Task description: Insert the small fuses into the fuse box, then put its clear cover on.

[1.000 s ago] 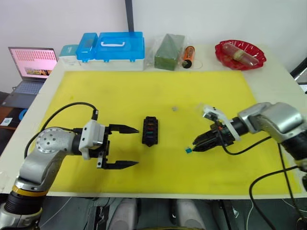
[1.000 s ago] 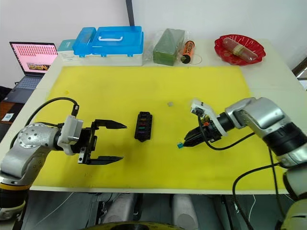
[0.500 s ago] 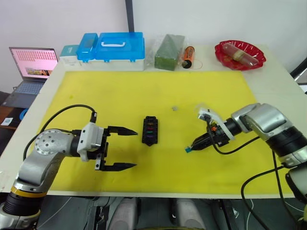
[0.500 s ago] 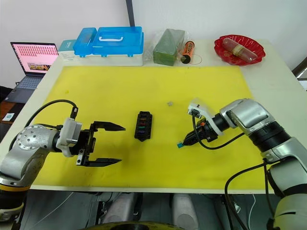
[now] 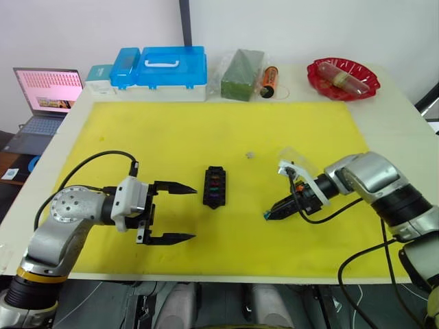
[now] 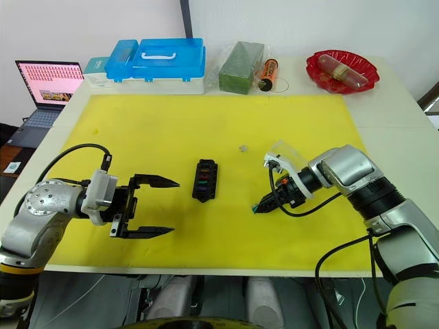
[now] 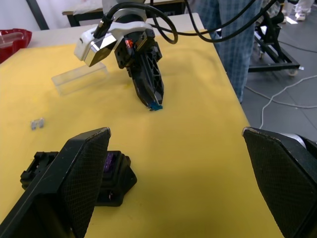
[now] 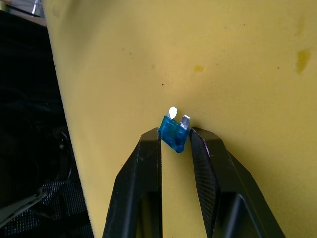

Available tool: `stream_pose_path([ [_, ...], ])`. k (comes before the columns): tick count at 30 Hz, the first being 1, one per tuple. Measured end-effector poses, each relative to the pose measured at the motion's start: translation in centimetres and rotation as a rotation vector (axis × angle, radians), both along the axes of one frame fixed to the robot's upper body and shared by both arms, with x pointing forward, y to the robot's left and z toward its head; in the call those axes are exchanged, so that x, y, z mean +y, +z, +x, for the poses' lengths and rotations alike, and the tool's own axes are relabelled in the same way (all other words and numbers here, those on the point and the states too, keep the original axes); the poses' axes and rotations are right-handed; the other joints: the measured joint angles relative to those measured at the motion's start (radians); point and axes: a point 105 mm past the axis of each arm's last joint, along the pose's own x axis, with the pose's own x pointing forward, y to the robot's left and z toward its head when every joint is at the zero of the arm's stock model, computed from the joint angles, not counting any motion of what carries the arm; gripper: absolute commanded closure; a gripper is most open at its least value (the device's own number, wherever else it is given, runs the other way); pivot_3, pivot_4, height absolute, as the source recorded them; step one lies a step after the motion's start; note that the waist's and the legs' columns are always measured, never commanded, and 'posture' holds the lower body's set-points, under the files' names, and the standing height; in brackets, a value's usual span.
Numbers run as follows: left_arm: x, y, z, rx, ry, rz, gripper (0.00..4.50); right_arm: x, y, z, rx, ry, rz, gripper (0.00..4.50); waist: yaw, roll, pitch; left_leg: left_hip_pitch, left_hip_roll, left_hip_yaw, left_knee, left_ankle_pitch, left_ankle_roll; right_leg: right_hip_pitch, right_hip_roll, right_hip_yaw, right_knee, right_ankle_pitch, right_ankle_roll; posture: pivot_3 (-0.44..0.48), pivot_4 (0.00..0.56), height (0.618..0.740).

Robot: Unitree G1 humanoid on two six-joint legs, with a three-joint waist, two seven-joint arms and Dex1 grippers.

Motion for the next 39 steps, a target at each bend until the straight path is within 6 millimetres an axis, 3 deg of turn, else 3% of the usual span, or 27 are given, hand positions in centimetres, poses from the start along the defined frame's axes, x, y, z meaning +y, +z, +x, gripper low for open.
stream_pose_path([
  [2, 0.0, 0.0, 0.0, 0.000, 0.000, 0.000, 0.00, 0.0, 0.0, -0.1, 0.001, -0.003, 0.004, 3.74, 0.000, 0.000, 0.000, 0.001, 0.000, 0.000, 0.000, 0.000, 0.000, 0.001, 0.000, 0.000, 0.000, 0.000, 0.000, 0.000, 0.150, 0.740],
  [5, 0.0, 0.0, 0.1, 0.000, -0.001, 0.000, 0.00, 0.0, -0.1, -0.3, -0.001, -0.007, 0.008, 4.49, 0.000, 0.000, 0.000, 0.001, 0.000, 0.000, 0.000, 0.000, 0.000, 0.001, 0.000, 0.000, 0.000, 0.000, 0.000, 0.000, 0.150, 0.740],
  [12, 0.0, 0.2, 0.3, 0.002, 0.002, 0.001, 0.00, -0.3, 0.3, -1.3, -0.008, -0.050, 0.062, 4.49, 0.003, 0.000, 0.000, 0.001, 0.000, 0.000, 0.000, 0.000, 0.000, 0.001, 0.000, 0.000, 0.000, 0.000, 0.000, 0.000, 0.150, 0.740],
  [16, 0.1, 0.1, 0.4, 0.011, 0.013, 0.003, 0.00, 0.3, 2.6, -2.2, -0.031, -0.153, 0.177, 4.49, 0.002, 0.000, 0.000, 0.002, 0.000, 0.000, 0.000, 0.000, 0.000, 0.002, 0.000, 0.000, 0.001, 0.000, 0.000, 0.000, 0.150, 0.740],
  [18, 0.1, 0.1, 0.3, 0.012, 0.023, 0.003, 0.00, 0.8, 4.1, -2.7, -0.089, -0.254, 0.304, 4.49, 0.003, -0.002, -0.002, 0.002, 0.000, -0.002, -0.001, 0.000, 0.000, 0.002, 0.001, 0.000, 0.002, 0.000, 0.000, 0.000, 0.150, 0.740],
  [20, 0.2, 0.0, 0.3, 0.026, 0.035, 0.005, 0.00, 0.6, 3.4, -3.3, -0.130, -0.394, 0.377, 4.49, 0.009, -0.004, -0.002, 0.003, 0.001, -0.004, -0.001, 0.000, 0.000, 0.004, 0.002, -0.001, 0.002, 0.000, 0.000, 0.000, 0.150, 0.740],
  [24, 0.3, -0.1, 0.1, 0.047, 0.061, 0.005, 0.00, 0.5, -0.1, -4.2, -0.182, -0.938, 0.498, 4.49, 0.020, -0.002, -0.003, 0.003, 0.001, -0.005, 0.000, 0.000, 0.000, 0.000, 0.001, 0.001, 0.011, -0.001, -0.001, 0.000, 0.150, 0.740],
  [25, 0.0, 0.1, -0.1, 0.047, 0.054, -0.003, 0.00, 0.7, -0.3, -4.8, -0.192, -1.066, 0.483, 4.49, 0.020, 0.002, -0.002, 0.003, 0.001, -0.005, -0.002, 0.000, 0.000, -0.002, -0.002, 0.004, 0.011, -0.001, 0.000, 0.000, 0.150, 0.740],
  [27, 0.0, 0.3, -0.2, 0.049, 0.057, -0.004, 0.00, 0.6, 0.4, -4.9, -0.053, -1.325, 0.541, 4.49, 0.009, 0.003, -0.001, 0.005, 0.002, -0.001, -0.001, 0.000, 0.000, 0.000, -0.003, 0.006, 0.010, -0.003, -0.004, 0.000, 0.150, 0.740],
  [32, -0.6, 1.0, 0.1, 0.033, 0.031, -0.015, 0.00, 1.7, 1.2, -4.9, 0.206, -1.534, 0.525, 4.49, -0.014, 0.000, -0.002, 0.010, 0.002, 0.000, -0.001, 0.001, 0.000, 0.005, 0.001, 0.008, 0.007, -0.004, -0.005, 0.000, 0.150, 0.740],
  [39, -0.6, 1.0, 0.3, 0.044, 0.031, -0.019, 0.00, 1.3, -0.1, -5.3, 0.270, -1.610, 0.442, 4.49, -0.004, 0.000, -0.002, 0.009, 0.002, -0.001, -0.002, 0.001, 0.000, 0.004, 0.001, 0.008, 0.008, -0.006, -0.004, 0.000, 0.150, 0.740],
])
